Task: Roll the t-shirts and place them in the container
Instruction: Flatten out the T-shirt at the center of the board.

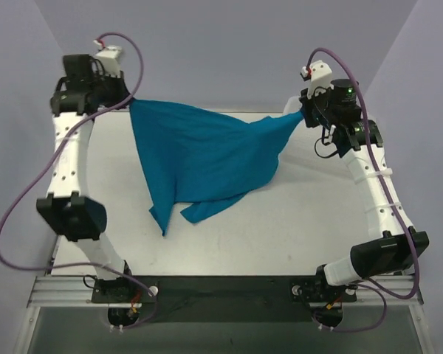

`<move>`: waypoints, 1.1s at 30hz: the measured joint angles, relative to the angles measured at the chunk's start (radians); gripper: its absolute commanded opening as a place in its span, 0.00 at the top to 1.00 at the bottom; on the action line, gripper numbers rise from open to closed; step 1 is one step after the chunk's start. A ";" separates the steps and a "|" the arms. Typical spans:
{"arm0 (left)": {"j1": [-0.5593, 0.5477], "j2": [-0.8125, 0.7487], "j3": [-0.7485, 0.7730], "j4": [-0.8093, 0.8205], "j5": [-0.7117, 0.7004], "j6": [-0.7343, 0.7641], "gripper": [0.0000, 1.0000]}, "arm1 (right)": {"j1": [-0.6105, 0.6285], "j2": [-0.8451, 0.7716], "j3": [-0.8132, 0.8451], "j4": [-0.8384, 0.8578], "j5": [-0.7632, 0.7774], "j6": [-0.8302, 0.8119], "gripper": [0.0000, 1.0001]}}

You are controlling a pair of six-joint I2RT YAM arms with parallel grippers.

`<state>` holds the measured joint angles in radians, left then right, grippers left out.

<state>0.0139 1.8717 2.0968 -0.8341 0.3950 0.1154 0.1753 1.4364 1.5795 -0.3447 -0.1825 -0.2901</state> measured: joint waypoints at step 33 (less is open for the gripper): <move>0.107 -0.803 0.069 0.094 -0.081 -0.068 1.00 | 0.238 -0.201 0.604 -0.091 0.083 -0.198 1.00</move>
<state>0.1207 1.0683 2.1658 -0.7399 0.3141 0.0471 0.4133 1.2354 2.1838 -0.4355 -0.0998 -0.4877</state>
